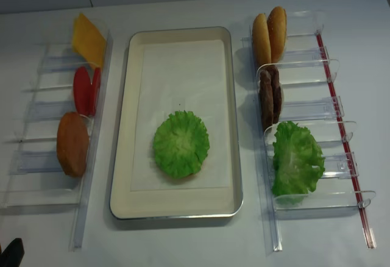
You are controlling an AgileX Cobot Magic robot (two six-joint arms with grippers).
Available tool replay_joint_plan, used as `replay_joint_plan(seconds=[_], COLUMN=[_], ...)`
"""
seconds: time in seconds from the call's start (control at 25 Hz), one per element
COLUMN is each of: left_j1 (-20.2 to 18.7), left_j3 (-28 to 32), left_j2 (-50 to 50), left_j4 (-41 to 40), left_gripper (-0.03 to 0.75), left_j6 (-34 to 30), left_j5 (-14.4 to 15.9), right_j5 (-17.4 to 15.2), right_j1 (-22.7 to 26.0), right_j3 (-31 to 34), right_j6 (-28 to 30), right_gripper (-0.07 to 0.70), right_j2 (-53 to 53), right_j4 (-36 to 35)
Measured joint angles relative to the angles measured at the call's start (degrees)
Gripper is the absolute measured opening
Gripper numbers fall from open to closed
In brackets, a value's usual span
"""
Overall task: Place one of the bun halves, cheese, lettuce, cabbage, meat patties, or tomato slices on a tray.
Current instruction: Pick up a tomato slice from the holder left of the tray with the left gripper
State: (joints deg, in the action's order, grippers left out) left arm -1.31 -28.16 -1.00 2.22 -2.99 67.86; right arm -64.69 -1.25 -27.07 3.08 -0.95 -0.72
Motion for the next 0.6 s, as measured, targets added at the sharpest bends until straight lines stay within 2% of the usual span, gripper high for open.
replay_joint_plan(seconds=[0.6], left_j1=[0.00], left_j3=[0.00], left_j2=[0.00], left_j4=[0.00], left_gripper=[0.237], left_j6=[0.00], left_j5=[0.00], right_j5=[0.00], right_j1=[0.00], right_j3=[0.00], right_j6=[0.00], right_gripper=[0.299], right_j2=[0.00], right_j4=[0.10])
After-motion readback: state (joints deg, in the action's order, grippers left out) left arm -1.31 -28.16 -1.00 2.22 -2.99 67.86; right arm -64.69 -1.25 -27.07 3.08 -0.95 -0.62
